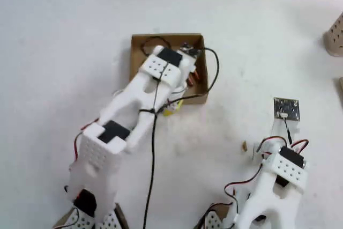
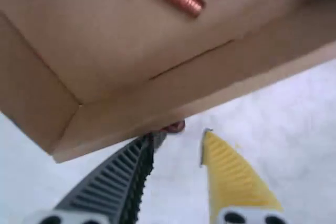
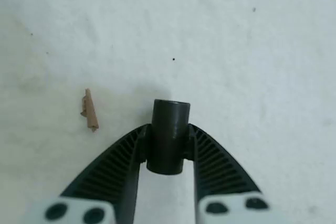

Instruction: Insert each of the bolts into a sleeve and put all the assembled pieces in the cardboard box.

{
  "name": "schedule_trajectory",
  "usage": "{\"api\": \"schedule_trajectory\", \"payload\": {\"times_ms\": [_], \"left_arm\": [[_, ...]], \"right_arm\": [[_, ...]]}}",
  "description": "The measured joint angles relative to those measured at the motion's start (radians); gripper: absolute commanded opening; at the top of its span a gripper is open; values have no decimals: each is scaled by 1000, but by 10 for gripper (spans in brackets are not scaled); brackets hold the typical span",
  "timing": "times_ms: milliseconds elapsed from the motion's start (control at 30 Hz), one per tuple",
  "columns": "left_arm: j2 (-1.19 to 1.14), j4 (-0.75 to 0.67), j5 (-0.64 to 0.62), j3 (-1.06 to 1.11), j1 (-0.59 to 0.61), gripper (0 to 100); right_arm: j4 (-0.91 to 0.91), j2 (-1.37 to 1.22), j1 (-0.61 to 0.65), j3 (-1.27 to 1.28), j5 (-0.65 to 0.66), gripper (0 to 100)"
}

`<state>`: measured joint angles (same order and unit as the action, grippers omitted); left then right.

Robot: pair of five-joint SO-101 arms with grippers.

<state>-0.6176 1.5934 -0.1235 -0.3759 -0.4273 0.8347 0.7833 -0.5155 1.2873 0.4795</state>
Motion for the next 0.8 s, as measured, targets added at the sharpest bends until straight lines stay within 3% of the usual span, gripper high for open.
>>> {"api": "schedule_trajectory", "payload": {"times_ms": [633,800], "left_arm": [[6,-37,384,94,15,218],[149,-112,433,261,21,222]], "right_arm": [[-3,0,0,15,43,17],[-3,0,0,15,43,17]]}}
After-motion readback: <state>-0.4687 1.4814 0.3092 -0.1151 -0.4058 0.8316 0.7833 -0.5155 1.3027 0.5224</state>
